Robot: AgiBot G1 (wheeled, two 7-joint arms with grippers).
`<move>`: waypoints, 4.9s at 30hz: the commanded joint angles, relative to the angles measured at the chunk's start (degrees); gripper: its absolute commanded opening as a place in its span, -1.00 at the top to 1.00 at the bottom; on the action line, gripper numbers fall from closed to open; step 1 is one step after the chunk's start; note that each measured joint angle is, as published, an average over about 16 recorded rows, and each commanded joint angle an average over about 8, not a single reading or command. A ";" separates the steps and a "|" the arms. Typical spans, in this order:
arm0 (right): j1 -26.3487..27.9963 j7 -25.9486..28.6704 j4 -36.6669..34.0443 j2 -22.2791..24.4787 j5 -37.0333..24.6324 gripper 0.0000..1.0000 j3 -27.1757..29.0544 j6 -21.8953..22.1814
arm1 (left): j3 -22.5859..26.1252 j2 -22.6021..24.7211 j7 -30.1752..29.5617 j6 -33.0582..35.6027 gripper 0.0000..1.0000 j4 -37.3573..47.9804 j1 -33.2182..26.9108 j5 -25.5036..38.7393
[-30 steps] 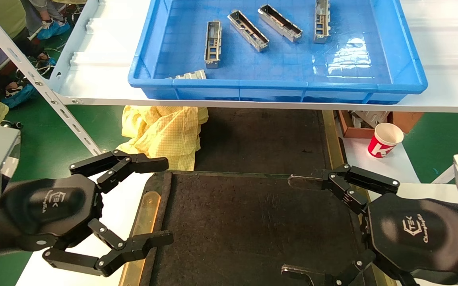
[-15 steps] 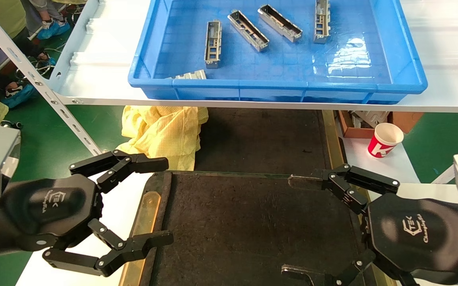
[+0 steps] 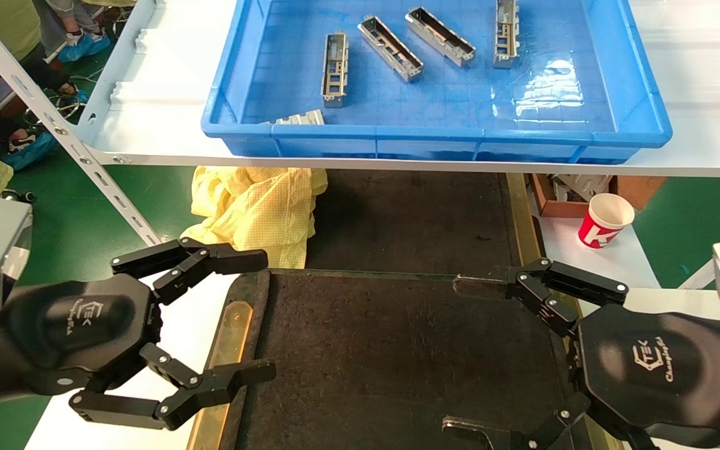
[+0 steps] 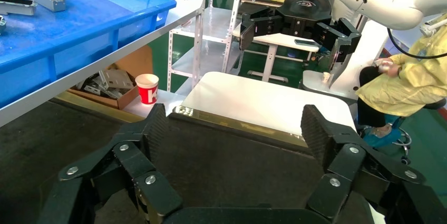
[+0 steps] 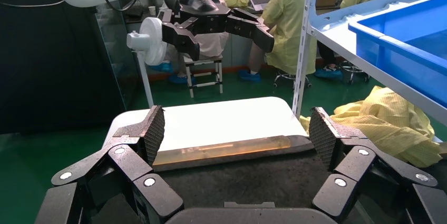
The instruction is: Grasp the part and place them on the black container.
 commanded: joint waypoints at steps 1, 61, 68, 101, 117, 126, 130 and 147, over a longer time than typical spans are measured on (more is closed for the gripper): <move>0.00 0.00 0.00 0.00 0.00 -1.00 0.00 0.00 | 0.00 0.00 0.00 0.00 1.00 0.00 0.00 0.00; 48.76 -2.57 -44.60 -23.76 -31.02 -1.00 -14.56 12.11 | 0.00 0.00 0.00 0.00 1.00 0.00 0.00 0.00; 53.51 -10.44 -56.23 -29.52 -35.79 -1.00 -16.34 20.90 | 0.00 0.00 0.00 0.00 1.00 0.00 0.00 0.00; 54.64 -22.33 -72.50 -39.71 -35.66 1.00 -15.65 35.95 | 0.00 0.00 0.00 0.00 1.00 0.00 0.00 0.00; 53.59 -22.87 -73.06 -40.26 -34.29 1.00 -14.70 37.50 | 0.01 0.00 0.00 0.00 1.00 0.00 0.00 0.00; 53.11 -22.70 -73.09 -40.72 -33.89 1.00 -14.42 37.87 | 0.01 0.00 0.00 0.00 1.00 0.00 0.00 0.00; 52.79 -22.74 -73.09 -40.84 -33.90 1.00 -14.44 38.22 | 0.01 0.00 0.00 0.00 1.00 0.00 0.00 0.00; 53.61 -22.76 -72.47 -39.78 -33.16 1.00 -13.93 37.44 | 0.01 0.00 0.00 0.00 0.35 0.00 0.00 0.00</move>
